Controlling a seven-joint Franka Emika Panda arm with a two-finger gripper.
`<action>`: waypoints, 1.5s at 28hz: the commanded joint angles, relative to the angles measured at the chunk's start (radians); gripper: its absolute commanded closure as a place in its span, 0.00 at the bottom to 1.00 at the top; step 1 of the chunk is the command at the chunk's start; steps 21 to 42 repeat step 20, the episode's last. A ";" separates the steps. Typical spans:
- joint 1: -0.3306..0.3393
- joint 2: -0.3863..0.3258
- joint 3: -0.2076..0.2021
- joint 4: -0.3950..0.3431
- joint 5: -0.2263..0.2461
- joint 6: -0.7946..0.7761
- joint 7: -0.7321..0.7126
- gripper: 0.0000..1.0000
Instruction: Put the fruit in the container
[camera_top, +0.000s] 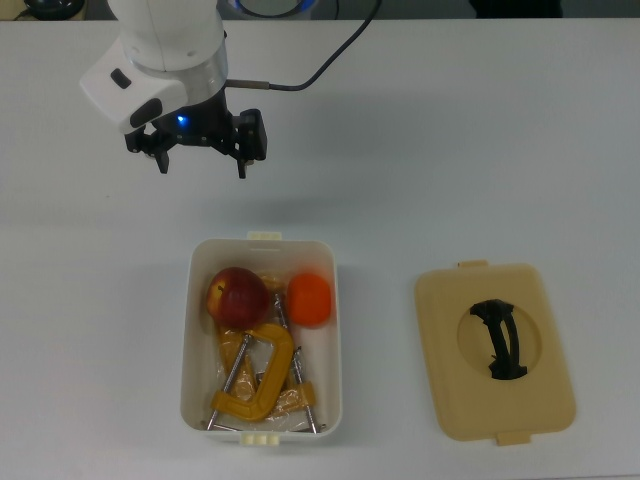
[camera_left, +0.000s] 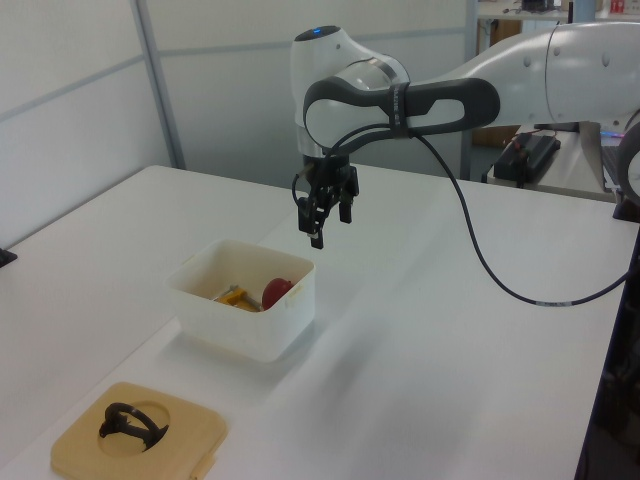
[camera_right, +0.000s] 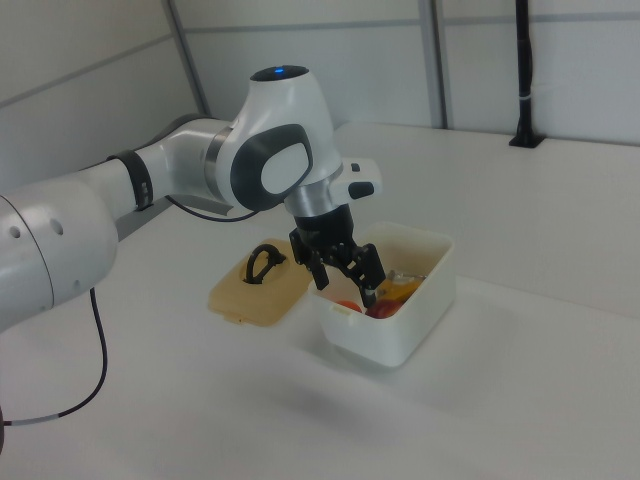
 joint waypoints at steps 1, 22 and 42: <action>0.005 -0.011 -0.005 -0.017 0.007 -0.020 -0.023 0.00; -0.015 -0.010 -0.005 -0.019 0.008 -0.038 -0.043 0.00; -0.015 -0.010 -0.005 -0.019 0.008 -0.038 -0.043 0.00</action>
